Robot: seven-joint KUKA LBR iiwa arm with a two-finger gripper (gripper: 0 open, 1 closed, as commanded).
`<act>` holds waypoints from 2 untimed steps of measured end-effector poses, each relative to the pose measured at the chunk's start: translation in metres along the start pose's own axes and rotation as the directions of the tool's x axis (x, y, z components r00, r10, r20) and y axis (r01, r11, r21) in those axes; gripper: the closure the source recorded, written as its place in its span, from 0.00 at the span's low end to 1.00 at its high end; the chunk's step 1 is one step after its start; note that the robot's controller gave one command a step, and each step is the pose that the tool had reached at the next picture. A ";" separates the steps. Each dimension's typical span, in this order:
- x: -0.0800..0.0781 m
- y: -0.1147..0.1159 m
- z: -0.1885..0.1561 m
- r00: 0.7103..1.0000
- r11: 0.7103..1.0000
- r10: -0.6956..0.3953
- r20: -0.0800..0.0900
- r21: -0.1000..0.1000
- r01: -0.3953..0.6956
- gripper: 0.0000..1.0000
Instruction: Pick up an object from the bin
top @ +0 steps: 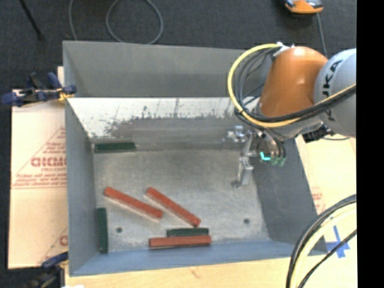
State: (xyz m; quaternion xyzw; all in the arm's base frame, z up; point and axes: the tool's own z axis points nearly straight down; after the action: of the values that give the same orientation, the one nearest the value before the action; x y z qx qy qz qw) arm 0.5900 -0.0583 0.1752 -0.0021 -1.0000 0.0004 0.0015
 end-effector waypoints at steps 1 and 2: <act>0.027 0.081 0.108 0.999 0.999 -0.043 0.001 -0.003 0.043 0.00; 0.019 0.212 0.074 0.981 0.981 0.196 0.007 -0.007 -0.196 0.00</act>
Offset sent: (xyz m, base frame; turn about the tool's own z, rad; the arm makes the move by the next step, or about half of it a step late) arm -0.0261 0.0789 -0.1052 -0.0369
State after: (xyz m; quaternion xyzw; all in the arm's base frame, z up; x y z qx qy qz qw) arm 0.5716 0.1535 0.1014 -0.1008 -0.9949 -0.0026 -0.0025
